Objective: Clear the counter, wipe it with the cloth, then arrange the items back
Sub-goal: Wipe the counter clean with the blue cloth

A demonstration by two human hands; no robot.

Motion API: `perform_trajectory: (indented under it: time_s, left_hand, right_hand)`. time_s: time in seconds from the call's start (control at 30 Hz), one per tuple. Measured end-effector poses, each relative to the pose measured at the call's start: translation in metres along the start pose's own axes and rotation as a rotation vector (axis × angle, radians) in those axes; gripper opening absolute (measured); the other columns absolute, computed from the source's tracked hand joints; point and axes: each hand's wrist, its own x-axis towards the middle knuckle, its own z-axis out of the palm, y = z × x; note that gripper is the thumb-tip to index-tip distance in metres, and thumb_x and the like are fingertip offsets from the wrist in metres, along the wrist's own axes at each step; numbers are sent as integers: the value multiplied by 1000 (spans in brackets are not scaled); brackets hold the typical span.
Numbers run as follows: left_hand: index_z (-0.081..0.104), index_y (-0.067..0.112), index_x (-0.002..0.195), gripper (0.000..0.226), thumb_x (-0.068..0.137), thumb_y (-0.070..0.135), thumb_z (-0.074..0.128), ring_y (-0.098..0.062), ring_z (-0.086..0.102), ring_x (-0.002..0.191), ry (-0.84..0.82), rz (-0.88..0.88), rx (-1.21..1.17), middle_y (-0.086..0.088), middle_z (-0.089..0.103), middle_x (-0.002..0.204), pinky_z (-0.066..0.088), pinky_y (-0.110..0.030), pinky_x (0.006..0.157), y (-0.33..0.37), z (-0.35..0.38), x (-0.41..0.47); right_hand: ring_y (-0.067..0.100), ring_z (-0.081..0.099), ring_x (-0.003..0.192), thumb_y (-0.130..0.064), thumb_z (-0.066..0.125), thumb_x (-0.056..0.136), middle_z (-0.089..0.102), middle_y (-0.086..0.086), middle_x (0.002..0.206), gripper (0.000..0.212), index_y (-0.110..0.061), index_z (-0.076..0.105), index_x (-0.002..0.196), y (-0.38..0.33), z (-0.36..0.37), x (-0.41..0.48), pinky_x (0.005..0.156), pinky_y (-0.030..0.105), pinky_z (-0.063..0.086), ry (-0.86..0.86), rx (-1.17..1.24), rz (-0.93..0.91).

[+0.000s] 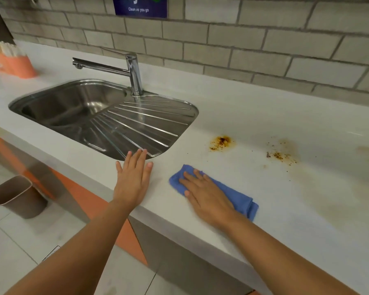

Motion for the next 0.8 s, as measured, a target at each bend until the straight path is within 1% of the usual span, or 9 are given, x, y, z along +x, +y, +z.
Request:
perform_trajectory:
  time_s: [0.1,0.17,0.27,0.37,0.5,0.57,0.67,0.73,0.8]
  left_hand:
    - [19,19,149,63,95,50,6,-19,3,147,0,23,-2,-1,18,157,-8,-41,116,-16,-4,8]
    - [19,19,149,63,96,50,6,-18,3,147,1,34,-15,0,18,157,-7,-42,116,-20,-6,11]
    - [18,21,149,59,96,46,9,-16,2,146,-18,41,-21,2,17,157,-7,-42,117,-20,-6,11]
    - [19,21,149,60,95,46,8,-15,4,146,-2,54,-71,3,19,156,-5,-40,117,-21,-7,11]
    - [26,20,147,56,98,45,14,-16,16,144,87,46,-290,1,29,153,2,-36,118,-24,-5,8]
    - [31,21,145,60,93,48,14,-17,29,140,120,8,-495,0,35,149,18,-35,118,-25,-8,6]
    - [39,17,140,59,92,44,18,-7,41,125,194,-25,-721,0,44,140,27,-4,101,-30,-17,9]
    - [41,15,138,58,92,43,18,-7,42,125,216,-44,-767,-1,46,138,27,-2,98,-32,-20,12]
    - [41,16,138,58,92,44,18,-14,41,129,212,-31,-751,-2,47,138,31,-21,109,-31,-18,12]
  right_hand:
    - [0,35,132,-19,36,99,48,-12,138,35,-16,51,131,7,-9,-39,113,17,18,126,195,-131]
    - [-9,43,120,-5,43,96,50,-27,123,31,-20,58,119,22,-13,-32,104,6,25,272,290,-9]
    - [19,45,126,-10,37,98,51,-2,134,35,-12,49,132,32,-13,25,104,25,33,383,227,345]
    - [31,44,124,-6,37,97,48,14,134,38,-6,45,133,28,-7,88,100,35,35,341,278,573]
    - [25,53,105,-20,43,92,60,10,106,23,-7,62,96,-3,-8,94,89,31,35,324,415,385]
    - [7,54,111,-14,41,97,60,8,119,26,-4,60,111,-27,0,66,96,19,34,185,398,180]
    - [-25,43,103,-13,36,100,53,-20,119,28,-22,57,117,-35,9,34,89,-3,27,123,357,-12]
    - [-17,47,110,-15,36,101,51,-24,124,29,-23,55,121,-29,4,42,89,-2,28,149,342,14]
    - [11,50,122,-12,36,100,52,-8,134,32,-18,53,126,-21,5,71,94,8,30,178,325,88]
